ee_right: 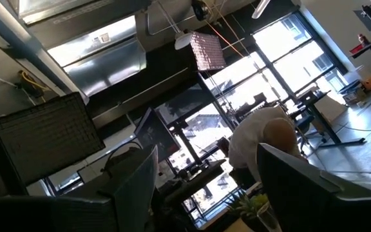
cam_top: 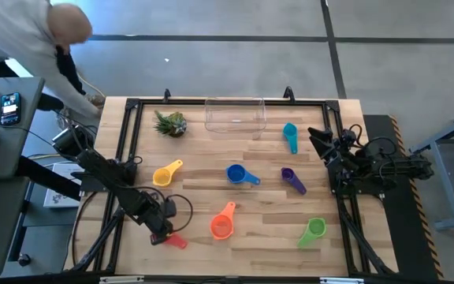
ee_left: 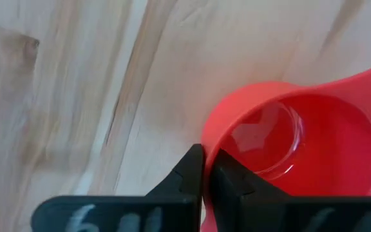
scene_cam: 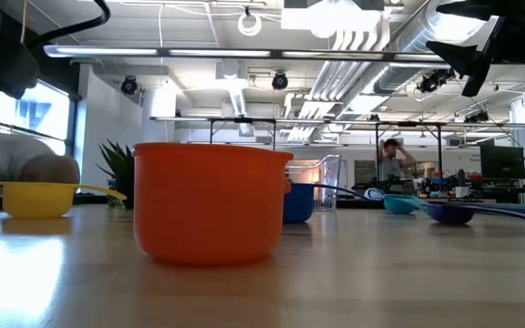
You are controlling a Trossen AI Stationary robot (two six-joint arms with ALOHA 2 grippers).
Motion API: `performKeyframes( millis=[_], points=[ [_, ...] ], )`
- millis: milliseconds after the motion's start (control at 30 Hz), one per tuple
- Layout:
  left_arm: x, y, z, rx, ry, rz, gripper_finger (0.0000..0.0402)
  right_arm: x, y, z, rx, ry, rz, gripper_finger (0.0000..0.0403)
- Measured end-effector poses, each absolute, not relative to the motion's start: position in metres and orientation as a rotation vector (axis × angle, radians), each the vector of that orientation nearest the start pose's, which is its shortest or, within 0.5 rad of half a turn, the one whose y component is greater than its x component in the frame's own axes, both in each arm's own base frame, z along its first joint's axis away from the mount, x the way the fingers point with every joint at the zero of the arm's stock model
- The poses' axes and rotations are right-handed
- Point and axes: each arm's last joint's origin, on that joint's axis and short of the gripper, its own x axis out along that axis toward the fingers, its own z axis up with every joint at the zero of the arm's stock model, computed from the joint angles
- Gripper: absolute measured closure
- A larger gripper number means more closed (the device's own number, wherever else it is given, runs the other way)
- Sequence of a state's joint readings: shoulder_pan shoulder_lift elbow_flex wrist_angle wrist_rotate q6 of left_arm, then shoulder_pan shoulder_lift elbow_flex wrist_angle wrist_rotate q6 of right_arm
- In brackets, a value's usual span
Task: Nest measuring cups in basket
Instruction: Stack the red measuring cup on the orange measuring cup
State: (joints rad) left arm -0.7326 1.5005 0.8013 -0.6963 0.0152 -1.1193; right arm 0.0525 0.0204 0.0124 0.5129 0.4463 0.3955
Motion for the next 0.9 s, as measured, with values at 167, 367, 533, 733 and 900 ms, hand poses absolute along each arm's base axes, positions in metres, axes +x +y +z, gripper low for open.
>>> performKeyframes(
  millis=[167,367,533,733,900],
  points=[
    [0.185,-0.164,0.16,-0.576,1.41,0.308,0.0398,0.084,-0.009,0.212,0.518,-0.571,-0.327,0.0146],
    [0.204,-0.166,0.174,-0.838,1.256,0.429,0.0399,0.083,-0.012,0.21,0.585,-0.589,-0.438,0.0146],
    [0.23,-0.165,0.2,-1.044,1.092,0.471,0.0399,0.084,-0.014,0.206,0.643,-0.574,-0.524,0.0146],
    [0.254,-0.167,0.233,-1.312,0.872,0.501,0.04,0.086,-0.014,0.2,0.653,-0.52,-0.537,0.0146],
    [0.264,-0.168,0.25,-1.439,0.69,0.568,0.04,0.087,-0.014,0.198,0.691,-0.511,-0.534,0.0146]
  ],
)
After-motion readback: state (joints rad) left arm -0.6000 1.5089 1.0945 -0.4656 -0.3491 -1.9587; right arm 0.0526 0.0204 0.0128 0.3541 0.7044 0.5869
